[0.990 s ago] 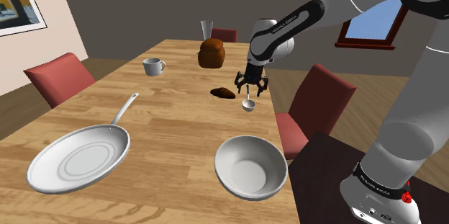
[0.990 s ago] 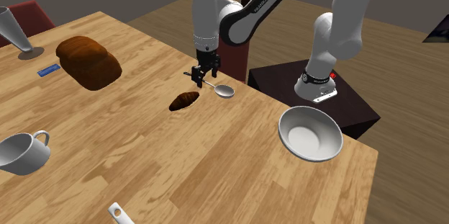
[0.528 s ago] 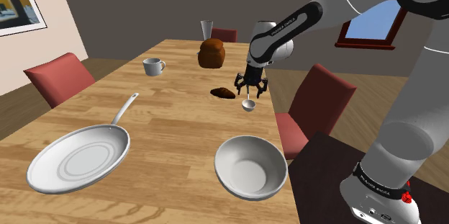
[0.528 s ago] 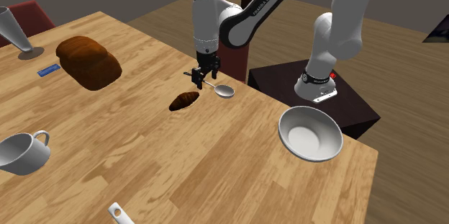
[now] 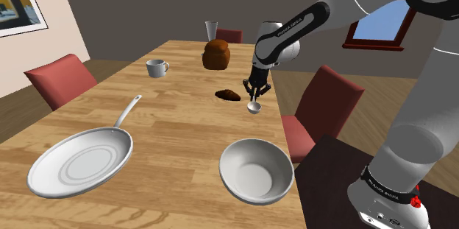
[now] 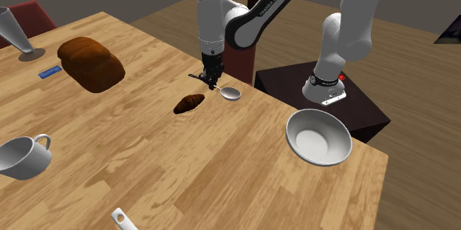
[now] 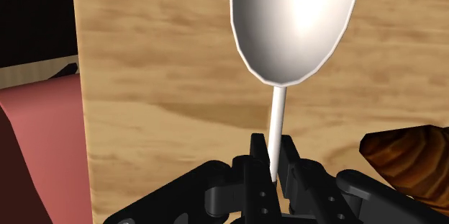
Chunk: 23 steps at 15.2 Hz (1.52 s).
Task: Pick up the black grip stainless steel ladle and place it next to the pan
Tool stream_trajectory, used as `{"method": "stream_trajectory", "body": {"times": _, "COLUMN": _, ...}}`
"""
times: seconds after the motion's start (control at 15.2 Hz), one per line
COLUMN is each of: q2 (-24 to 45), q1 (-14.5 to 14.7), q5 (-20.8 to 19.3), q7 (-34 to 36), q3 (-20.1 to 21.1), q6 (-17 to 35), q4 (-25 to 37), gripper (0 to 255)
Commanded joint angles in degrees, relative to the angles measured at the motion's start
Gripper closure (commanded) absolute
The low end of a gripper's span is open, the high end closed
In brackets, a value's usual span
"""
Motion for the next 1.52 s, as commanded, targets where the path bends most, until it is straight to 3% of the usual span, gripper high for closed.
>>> {"method": "stream_trajectory", "body": {"times": 0.0, "q2": 0.01, "q1": 0.00, "q5": 0.00, "q7": 0.00, "q3": 0.00, "q6": 0.00, "q4": 0.00, "gripper": 255}}
{"method": "stream_trajectory", "body": {"times": 1.45, "q2": -7.63, "q1": -0.31, "q5": -0.13, "q7": 1.03, "q3": -0.28, "q6": -15.08, "q4": 7.49, "gripper": 255}}
